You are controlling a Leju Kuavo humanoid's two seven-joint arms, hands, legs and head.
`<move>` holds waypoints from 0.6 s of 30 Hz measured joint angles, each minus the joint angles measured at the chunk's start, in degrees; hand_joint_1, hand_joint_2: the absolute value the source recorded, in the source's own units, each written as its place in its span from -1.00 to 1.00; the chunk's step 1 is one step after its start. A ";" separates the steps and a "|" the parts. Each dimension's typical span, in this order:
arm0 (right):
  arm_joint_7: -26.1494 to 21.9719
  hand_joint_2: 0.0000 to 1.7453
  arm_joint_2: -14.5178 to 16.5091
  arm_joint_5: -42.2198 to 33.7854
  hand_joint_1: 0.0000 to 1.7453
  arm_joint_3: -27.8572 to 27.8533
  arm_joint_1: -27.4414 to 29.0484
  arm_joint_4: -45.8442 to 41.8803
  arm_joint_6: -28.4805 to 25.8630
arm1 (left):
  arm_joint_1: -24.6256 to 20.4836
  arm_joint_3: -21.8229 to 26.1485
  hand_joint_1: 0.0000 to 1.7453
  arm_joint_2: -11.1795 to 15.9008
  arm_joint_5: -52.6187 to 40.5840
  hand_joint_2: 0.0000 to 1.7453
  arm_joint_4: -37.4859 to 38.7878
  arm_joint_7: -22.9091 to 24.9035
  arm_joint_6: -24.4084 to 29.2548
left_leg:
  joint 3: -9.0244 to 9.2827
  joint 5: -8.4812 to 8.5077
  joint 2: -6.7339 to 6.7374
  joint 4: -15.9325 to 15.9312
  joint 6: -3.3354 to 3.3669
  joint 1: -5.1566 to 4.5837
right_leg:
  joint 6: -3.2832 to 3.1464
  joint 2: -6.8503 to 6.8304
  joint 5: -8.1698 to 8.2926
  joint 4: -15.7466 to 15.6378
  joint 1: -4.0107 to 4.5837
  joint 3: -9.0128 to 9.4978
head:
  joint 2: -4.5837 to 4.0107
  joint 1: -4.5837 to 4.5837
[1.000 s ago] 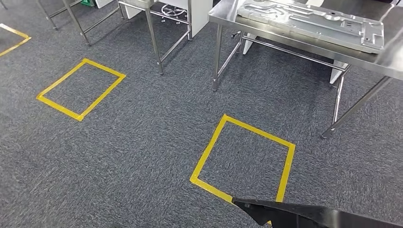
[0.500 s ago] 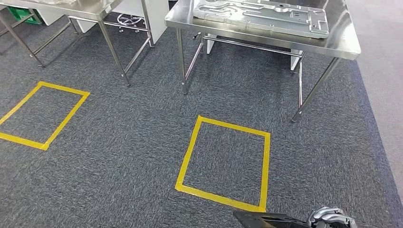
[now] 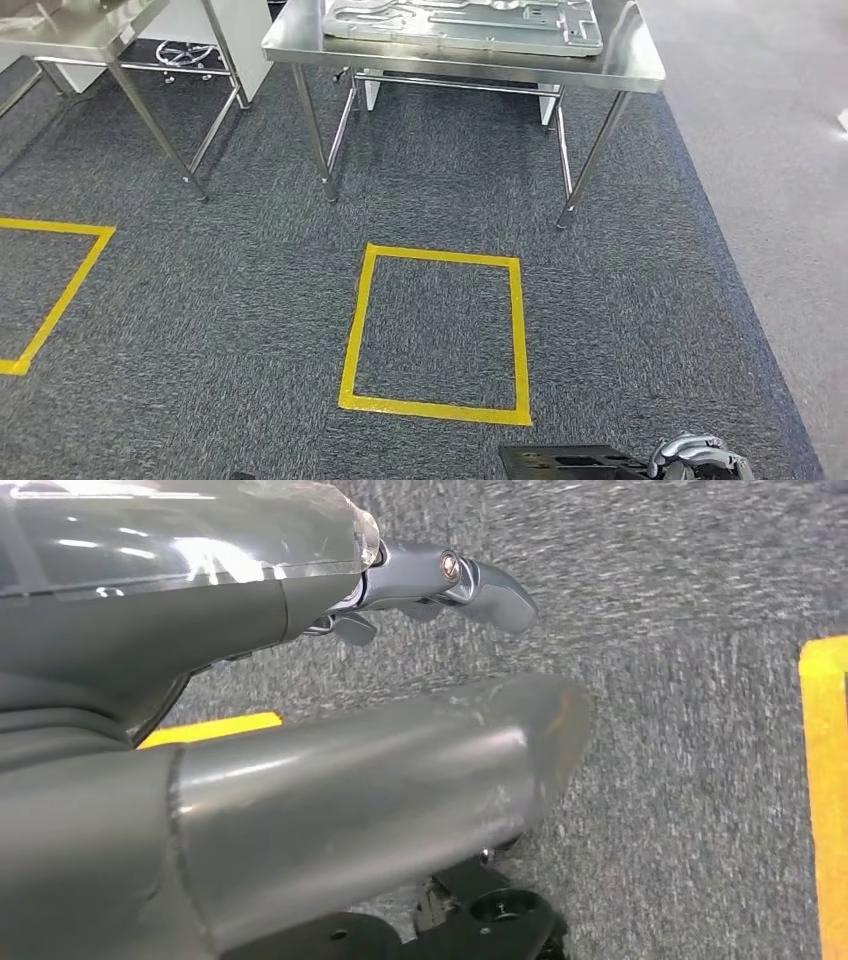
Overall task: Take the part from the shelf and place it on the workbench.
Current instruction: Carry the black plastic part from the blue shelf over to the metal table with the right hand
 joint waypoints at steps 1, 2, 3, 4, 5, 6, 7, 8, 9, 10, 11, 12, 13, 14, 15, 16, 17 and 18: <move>0.01 1.00 0.00 0.00 1.00 -0.01 0.08 -0.01 -0.03 | -0.13 0.00 -1.00 0.00 0.00 -1.00 0.00 -0.01 0.00 | 0.37 -0.18 -0.05 -0.07 -0.31 0.01 | -0.14 0.72 0.23 -0.44 -0.22 0.23 | -0.01 -0.04; 0.00 1.00 0.01 -0.01 1.00 -0.02 0.13 -0.01 -0.05 | -0.22 0.01 -1.00 0.01 0.00 -1.00 0.00 -0.04 0.00 | 0.44 -0.70 -1.07 0.45 -0.57 -0.01 | -0.32 1.41 0.48 -0.99 -0.53 0.59 | 0.00 -0.07; 0.00 1.00 0.01 -0.01 1.00 -0.04 0.13 -0.02 -0.05 | -0.27 0.01 -1.00 0.03 0.01 -1.00 0.00 -0.06 0.00 | -0.07 -1.72 -2.68 2.00 -0.76 -0.03 | -0.47 2.08 0.73 -1.52 -0.87 0.95 | -0.01 -0.17; 0.01 1.00 0.01 -0.01 1.00 -0.06 0.09 -0.01 -0.05 | -0.24 0.01 -1.00 0.04 0.01 -1.00 0.00 -0.08 -0.01 | -1.32 -3.15 -4.60 4.71 -0.90 0.05 | -0.59 2.72 0.88 -1.85 -1.17 1.29 | 0.00 -0.31; 0.01 1.00 0.02 -0.01 1.00 -0.08 0.01 0.01 -0.04 | -0.13 0.01 -1.00 0.05 0.01 -1.00 0.00 -0.10 -0.03 | -3.12 -4.71 -5.95 8.18 -1.00 0.07 | -0.76 3.40 0.84 -1.95 -1.24 1.45 | 0.01 -0.39; 0.02 1.00 0.02 0.01 1.00 -0.08 -0.04 0.02 -0.03 | 0.03 0.01 -1.00 0.05 0.02 -1.00 0.00 -0.09 -0.04 | -5.03 -5.88 -6.52 11.57 -1.11 0.11 | -0.85 4.18 0.76 -1.94 -1.25 1.56 | 0.01 -0.48; 0.02 1.00 0.02 0.00 1.00 -0.08 -0.04 0.03 -0.03 | 0.22 0.01 -1.00 0.07 0.01 -1.00 0.00 -0.09 -0.06 | -6.52 -6.15 -6.67 13.84 -1.22 0.13 | -0.88 5.10 0.64 -1.90 -1.24 1.70 | 0.01 -0.53; 0.02 1.00 0.02 0.00 1.00 -0.08 -0.03 0.03 -0.03 | 0.37 0.01 -1.00 0.09 0.01 -1.00 0.00 -0.08 -0.06 | -7.26 -5.30 -6.72 14.29 -1.30 0.17 | -0.83 6.09 0.50 -1.83 -1.25 1.87 | 0.01 -0.50; 0.03 1.00 0.02 0.00 1.00 -0.08 -0.02 0.03 -0.03 | 0.43 0.01 -1.00 0.13 0.02 -1.00 0.00 -0.08 -0.05 | -7.08 -3.44 -6.92 12.74 -1.32 0.22 | -0.69 7.07 0.32 -1.72 -1.28 2.08 | 0.01 -0.52; 0.03 1.00 0.02 0.00 1.00 -0.08 -0.01 0.03 -0.03 | 0.44 0.01 -1.00 0.19 0.02 -1.00 0.00 -0.07 -0.05 | -6.11 -0.96 -7.56 9.55 -1.28 0.29 | -0.48 7.98 0.10 -1.55 -1.32 2.31 | 0.01 -0.53; 0.03 1.00 0.02 0.00 1.00 -0.08 -0.03 0.03 -0.03 | 0.44 0.02 -1.00 0.26 0.02 -1.00 0.00 -0.07 -0.05 | -4.95 0.99 -8.91 6.14 -1.15 0.38 | -0.21 8.76 -0.18 -1.28 -1.29 2.45 | 0.00 -0.50; 0.03 1.00 0.02 0.01 1.00 -0.08 -0.06 0.03 -0.03 | 0.43 0.04 -1.00 0.32 0.02 -1.00 0.00 -0.07 -0.06 | -3.96 2.20 -10.15 3.38 -0.93 0.49 | 0.10 9.52 -0.44 -0.97 -1.27 2.42 | 0.00 -0.49; 0.04 1.00 0.02 0.01 1.00 -0.08 -0.08 0.03 -0.03 | 0.41 0.05 -1.00 0.35 0.02 -1.00 0.00 -0.07 -0.07 | -3.37 2.62 -11.09 1.66 -0.64 0.48 | 0.45 10.17 -0.65 -0.73 -1.30 2.29 | 0.00 -0.46; 0.04 1.00 0.02 0.02 1.00 -0.08 -0.06 0.03 -0.13 | 0.38 0.07 -1.00 0.37 0.02 -1.00 0.00 -0.06 -0.07 | -3.18 2.38 -11.48 1.11 -0.26 0.41 | 0.83 10.75 -0.77 -0.60 -1.36 2.11 | 0.01 -0.46; 0.04 1.00 0.02 0.03 1.00 -0.08 -0.01 0.03 -0.33 | 0.29 0.07 -1.00 0.36 0.02 -1.00 0.00 -0.07 -0.10 | -3.03 2.32 -11.03 0.91 0.13 0.34 | 1.21 11.31 -0.79 -0.61 -1.48 1.94 | 0.01 -0.48; 0.03 1.00 0.02 0.08 1.00 -0.08 0.07 0.03 -0.60 | 0.16 0.07 -1.00 0.32 0.02 -1.00 0.00 -0.09 -0.17 | -2.90 2.41 -10.50 0.72 0.56 0.33 | 1.53 11.17 -0.84 -0.54 -1.59 1.88 | 0.01 -0.49; 0.01 1.00 0.02 0.17 1.00 -0.08 0.13 0.02 -0.92 | 0.04 0.08 -1.00 0.29 0.02 -1.00 0.00 -0.15 -0.25 | -2.73 2.53 -10.05 0.52 0.99 0.41 | 1.85 10.09 -1.21 0.02 -1.56 1.64 | 0.01 -0.39; 0.01 1.00 0.02 0.33 1.00 -0.08 0.10 0.01 -1.19 | -0.01 0.09 -1.00 0.26 0.02 -1.00 0.00 -0.23 -0.33 | -2.58 2.65 -9.59 0.32 1.35 0.49 | 2.12 8.46 -2.15 1.56 -1.50 0.91 | 0.01 -0.25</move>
